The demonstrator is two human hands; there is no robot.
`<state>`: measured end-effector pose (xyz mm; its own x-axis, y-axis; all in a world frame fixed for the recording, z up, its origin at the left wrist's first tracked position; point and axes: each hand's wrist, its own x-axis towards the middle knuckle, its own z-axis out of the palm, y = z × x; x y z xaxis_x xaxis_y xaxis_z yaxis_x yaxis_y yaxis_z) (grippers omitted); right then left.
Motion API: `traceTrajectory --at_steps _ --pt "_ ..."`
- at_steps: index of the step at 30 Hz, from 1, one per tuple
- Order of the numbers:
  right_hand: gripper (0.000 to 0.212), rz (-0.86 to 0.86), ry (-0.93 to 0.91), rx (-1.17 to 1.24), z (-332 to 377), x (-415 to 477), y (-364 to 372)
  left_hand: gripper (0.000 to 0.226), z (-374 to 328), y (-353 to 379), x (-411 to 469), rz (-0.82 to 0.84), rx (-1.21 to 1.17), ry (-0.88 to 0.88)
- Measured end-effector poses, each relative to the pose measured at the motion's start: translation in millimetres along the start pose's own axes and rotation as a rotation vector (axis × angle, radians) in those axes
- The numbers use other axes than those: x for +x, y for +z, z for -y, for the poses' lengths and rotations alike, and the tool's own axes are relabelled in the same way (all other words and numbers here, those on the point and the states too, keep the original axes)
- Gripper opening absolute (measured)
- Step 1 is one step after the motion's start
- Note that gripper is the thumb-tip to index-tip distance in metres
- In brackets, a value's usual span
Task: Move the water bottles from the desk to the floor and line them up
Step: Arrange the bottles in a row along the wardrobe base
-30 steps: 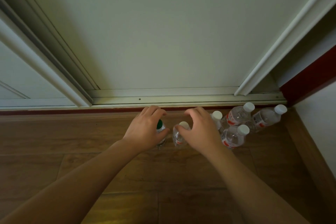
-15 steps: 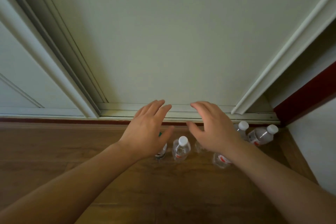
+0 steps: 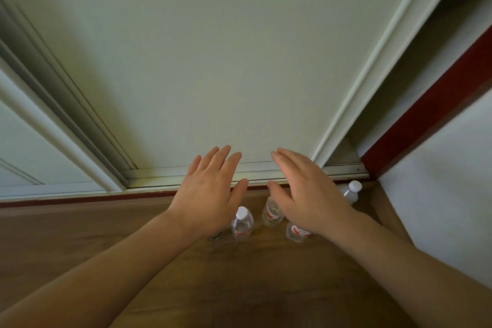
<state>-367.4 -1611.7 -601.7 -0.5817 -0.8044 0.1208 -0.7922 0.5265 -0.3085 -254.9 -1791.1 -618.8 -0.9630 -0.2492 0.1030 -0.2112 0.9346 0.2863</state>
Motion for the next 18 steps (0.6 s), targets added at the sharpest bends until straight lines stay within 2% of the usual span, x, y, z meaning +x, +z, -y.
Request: traceTrajectory --at_steps 10,18 --pt "0.057 -0.049 0.056 -0.039 -85.4 -51.8 -46.2 0.063 -94.3 23.1 30.8 0.032 0.014 0.09" --pt "0.057 -0.079 0.089 -0.023 -160.5 -73.1 -27.5 0.062 -142.3 77.7 53.5 0.013 -0.017 0.085"
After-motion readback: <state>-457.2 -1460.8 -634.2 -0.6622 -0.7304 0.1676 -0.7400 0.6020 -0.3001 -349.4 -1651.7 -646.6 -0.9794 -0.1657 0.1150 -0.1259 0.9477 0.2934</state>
